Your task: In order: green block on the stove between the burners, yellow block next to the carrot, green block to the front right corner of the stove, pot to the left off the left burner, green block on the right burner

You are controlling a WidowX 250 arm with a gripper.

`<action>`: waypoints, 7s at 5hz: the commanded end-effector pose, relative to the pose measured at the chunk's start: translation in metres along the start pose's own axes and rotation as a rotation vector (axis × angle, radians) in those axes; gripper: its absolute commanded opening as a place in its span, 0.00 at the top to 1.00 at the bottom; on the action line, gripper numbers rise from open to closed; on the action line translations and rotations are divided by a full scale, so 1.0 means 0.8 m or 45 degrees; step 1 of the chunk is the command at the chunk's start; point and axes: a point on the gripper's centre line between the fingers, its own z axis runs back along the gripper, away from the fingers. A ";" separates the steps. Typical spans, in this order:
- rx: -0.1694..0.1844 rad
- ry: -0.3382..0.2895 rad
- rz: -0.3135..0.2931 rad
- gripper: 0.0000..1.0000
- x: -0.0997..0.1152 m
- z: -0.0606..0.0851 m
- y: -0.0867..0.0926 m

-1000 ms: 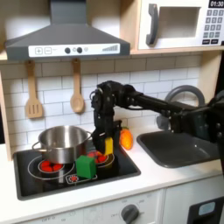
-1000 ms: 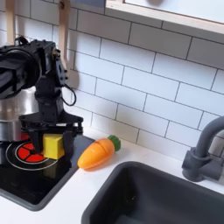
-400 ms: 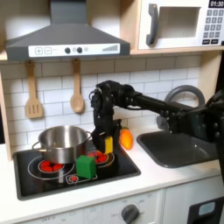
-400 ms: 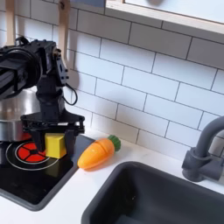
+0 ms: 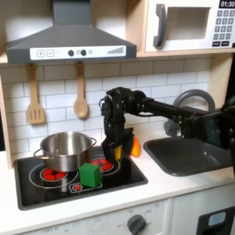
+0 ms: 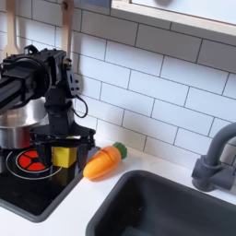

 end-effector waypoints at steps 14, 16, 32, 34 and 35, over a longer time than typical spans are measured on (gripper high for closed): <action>0.170 -0.102 0.567 0.00 -0.055 0.097 0.139; 0.198 -0.063 0.608 0.00 -0.050 0.082 0.144; 0.003 -0.172 0.431 1.00 -0.055 0.093 0.113; -0.012 -0.116 0.351 1.00 -0.073 0.075 0.079; -0.008 -0.088 0.322 1.00 -0.081 0.066 0.069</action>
